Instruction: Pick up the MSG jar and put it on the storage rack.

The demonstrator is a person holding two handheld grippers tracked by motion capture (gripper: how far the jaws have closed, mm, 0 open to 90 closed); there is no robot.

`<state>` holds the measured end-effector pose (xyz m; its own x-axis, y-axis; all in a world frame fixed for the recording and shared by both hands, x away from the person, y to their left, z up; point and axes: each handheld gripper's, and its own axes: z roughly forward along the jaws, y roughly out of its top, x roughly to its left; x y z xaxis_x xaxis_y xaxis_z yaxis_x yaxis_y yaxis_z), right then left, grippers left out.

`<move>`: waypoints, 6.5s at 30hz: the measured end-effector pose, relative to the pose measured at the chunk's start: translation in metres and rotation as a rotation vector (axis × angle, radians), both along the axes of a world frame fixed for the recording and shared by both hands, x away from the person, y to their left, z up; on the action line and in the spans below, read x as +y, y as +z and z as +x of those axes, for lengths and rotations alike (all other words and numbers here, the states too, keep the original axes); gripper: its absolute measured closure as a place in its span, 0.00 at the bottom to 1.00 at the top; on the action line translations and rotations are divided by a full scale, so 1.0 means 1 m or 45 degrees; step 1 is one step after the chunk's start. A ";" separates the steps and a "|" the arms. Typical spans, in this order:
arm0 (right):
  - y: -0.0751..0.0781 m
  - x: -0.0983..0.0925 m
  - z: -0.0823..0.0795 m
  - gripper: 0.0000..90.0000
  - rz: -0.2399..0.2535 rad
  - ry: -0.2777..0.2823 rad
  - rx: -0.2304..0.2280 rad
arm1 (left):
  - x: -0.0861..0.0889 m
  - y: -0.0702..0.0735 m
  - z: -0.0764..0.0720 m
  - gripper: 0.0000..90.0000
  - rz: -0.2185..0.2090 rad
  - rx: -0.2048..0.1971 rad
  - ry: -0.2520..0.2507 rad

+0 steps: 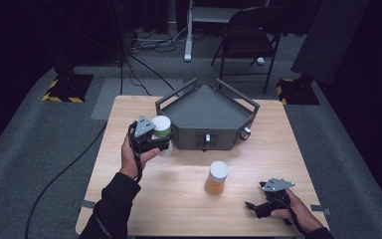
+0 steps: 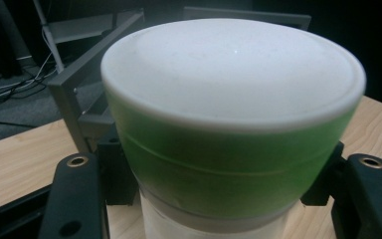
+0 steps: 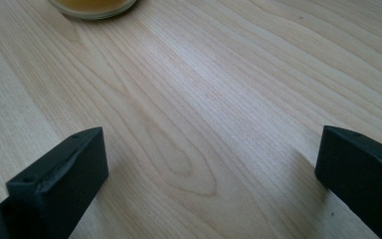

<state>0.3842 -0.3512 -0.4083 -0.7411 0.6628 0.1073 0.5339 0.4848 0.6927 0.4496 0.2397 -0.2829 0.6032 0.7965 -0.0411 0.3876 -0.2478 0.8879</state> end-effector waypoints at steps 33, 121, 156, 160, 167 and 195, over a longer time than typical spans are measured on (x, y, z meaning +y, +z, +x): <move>0.000 -0.001 0.000 0.00 0.000 0.000 0.001 | -0.040 0.039 0.045 0.38 -0.021 -0.076 -0.087; 0.000 -0.002 0.000 0.00 0.001 0.007 -0.001 | -0.104 0.007 0.121 0.34 0.096 0.006 -0.029; 0.000 -0.002 0.000 0.00 0.001 0.007 0.000 | -0.094 0.007 0.092 0.00 0.099 -0.078 -0.038; 0.000 -0.002 0.000 0.00 0.000 0.007 -0.001 | -0.091 0.006 0.086 0.00 0.115 -0.099 -0.067; 0.000 -0.002 0.000 0.00 0.000 0.007 -0.001 | -0.090 0.003 0.076 0.00 0.162 -0.120 -0.111; 0.000 -0.002 0.000 0.00 0.000 0.007 0.000 | -0.074 -0.016 0.039 0.00 0.278 -0.130 -0.234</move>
<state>0.3840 -0.3530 -0.4084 -0.7447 0.6587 0.1074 0.5312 0.4876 0.6929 0.4889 0.1658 -0.2994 0.7302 0.6569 0.1878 0.2298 -0.4949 0.8380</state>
